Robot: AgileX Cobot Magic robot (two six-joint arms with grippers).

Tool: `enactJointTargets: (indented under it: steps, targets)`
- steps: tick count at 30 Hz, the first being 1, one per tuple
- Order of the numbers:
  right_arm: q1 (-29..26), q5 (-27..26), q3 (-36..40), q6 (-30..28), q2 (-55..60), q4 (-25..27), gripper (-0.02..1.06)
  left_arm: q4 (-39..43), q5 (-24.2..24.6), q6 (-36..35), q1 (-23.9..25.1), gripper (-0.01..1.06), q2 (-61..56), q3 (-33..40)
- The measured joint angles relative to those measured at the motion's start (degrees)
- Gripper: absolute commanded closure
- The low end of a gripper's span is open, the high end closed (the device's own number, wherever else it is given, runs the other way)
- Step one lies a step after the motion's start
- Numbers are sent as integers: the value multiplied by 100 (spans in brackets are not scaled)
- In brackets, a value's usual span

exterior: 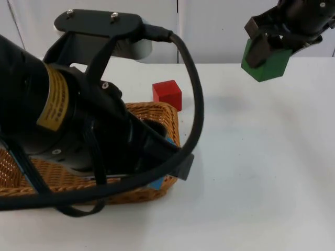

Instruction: Pick up one cube with each hand and place exactly two cubes into the same basket, leaving the remaining cube outside.

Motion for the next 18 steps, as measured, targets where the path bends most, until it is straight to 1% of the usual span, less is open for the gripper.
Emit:
enactJointTargets:
  steps: [9,11,15,18]
  targets:
    - [0,10,0,0,0,0,105,172,25,0,0,105,0,0]
    - [34,10,0,0,0,0,105,375,86,0,0,105,0,0]
    - [197,10,0,-107,0,0,105,558,230,0,0,105,0,0]
    - [483,-30,0,-268,0,0,105,612,282,0,108,105,0,0]
